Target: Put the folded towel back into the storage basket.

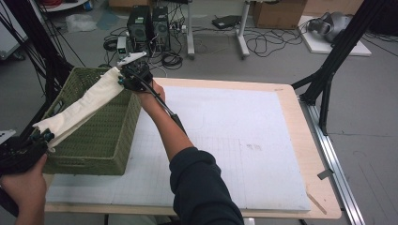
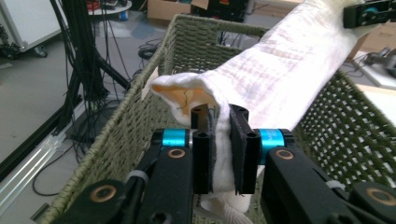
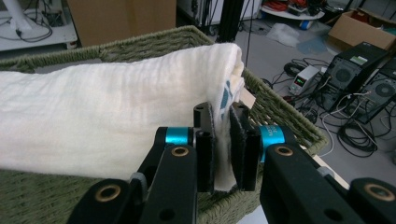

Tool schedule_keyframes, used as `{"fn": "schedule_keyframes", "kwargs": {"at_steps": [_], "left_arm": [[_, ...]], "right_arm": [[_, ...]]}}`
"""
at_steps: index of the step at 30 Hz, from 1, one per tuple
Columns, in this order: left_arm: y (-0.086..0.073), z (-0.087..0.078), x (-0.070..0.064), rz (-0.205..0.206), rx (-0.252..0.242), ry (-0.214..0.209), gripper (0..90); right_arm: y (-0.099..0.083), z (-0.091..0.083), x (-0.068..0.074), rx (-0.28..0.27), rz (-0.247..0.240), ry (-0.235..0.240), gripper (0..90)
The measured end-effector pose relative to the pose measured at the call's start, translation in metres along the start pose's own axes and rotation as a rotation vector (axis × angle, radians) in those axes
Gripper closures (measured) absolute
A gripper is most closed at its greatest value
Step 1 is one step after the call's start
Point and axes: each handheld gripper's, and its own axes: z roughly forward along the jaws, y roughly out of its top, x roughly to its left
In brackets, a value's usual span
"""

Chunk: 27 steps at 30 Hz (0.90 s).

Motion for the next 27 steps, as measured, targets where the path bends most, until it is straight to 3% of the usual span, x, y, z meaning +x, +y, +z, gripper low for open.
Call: {"fn": "schedule_keyframes", "kwargs": {"at_steps": [2, 4, 6, 16, 22, 27], "left_arm": [[0.0, 0.001, 0.002, -0.026, 0.004, 0.015, 61.3], [0.0, -0.001, 0.004, -0.029, -0.017, 0.032, 50.8], [0.001, -0.004, 0.005, -0.03, -0.032, 0.033, 48.2], [0.002, -0.01, -0.003, -0.003, -0.068, -0.044, 47.3], [0.003, -0.007, -0.014, -0.001, -0.088, -0.138, 39.7], [0.007, -0.003, -0.03, 0.023, -0.094, -0.209, 34.8]], "right_arm": [[-0.002, 0.004, 0.0, 0.021, -0.006, -0.006, 62.3], [-0.005, 0.005, -0.002, 0.023, 0.038, -0.006, 53.6], [-0.005, 0.004, -0.002, 0.02, 0.03, -0.004, 53.0], [-0.006, -0.022, -0.006, -0.035, 0.041, 0.006, 47.9], [-0.019, -0.049, -0.013, -0.057, 0.056, 0.018, 39.7], [-0.037, -0.077, -0.019, -0.056, 0.043, -0.004, 30.1]]}}
